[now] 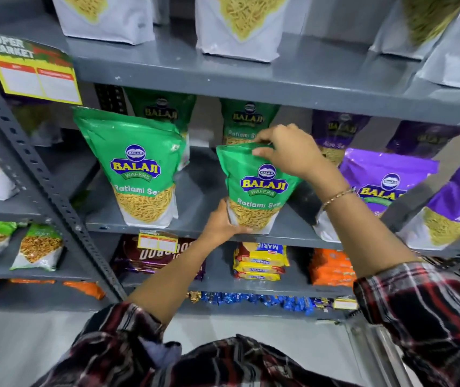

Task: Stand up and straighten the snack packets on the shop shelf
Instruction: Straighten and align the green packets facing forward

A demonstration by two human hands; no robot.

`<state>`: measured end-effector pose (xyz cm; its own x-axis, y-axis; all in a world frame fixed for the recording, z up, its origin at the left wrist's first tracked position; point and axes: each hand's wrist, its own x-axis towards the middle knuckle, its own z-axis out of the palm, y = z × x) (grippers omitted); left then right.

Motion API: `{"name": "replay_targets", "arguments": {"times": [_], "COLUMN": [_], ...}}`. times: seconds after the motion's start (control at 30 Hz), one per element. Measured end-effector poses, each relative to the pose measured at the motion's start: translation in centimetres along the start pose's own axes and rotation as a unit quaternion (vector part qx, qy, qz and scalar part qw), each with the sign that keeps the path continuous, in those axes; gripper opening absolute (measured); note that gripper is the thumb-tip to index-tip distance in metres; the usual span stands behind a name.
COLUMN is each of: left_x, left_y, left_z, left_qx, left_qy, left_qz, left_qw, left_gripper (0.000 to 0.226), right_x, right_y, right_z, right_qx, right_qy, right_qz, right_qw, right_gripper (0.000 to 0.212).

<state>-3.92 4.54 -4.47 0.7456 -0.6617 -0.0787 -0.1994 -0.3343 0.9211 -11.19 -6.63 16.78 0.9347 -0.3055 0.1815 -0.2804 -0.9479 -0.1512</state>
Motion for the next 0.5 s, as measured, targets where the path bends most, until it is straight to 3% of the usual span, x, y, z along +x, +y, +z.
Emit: {"name": "replay_targets", "arguments": {"times": [0.17, 0.5], "left_x": [-0.3, 0.2], "left_y": [-0.6, -1.2], "left_z": [-1.1, -0.8], "left_qx": [0.043, 0.061], "left_qy": [0.004, 0.009], "left_qz": [0.016, 0.008], "left_qw": [0.999, 0.998], "left_gripper": [0.072, 0.073], "right_x": [1.3, -0.3], "right_y": [-0.8, 4.2], "right_z": [0.2, -1.8], "right_qx": [0.049, 0.073], "right_qy": [0.085, 0.068], "right_qz": [0.053, 0.112], "right_qw": [0.994, 0.989], "right_gripper": [0.025, 0.035]}}
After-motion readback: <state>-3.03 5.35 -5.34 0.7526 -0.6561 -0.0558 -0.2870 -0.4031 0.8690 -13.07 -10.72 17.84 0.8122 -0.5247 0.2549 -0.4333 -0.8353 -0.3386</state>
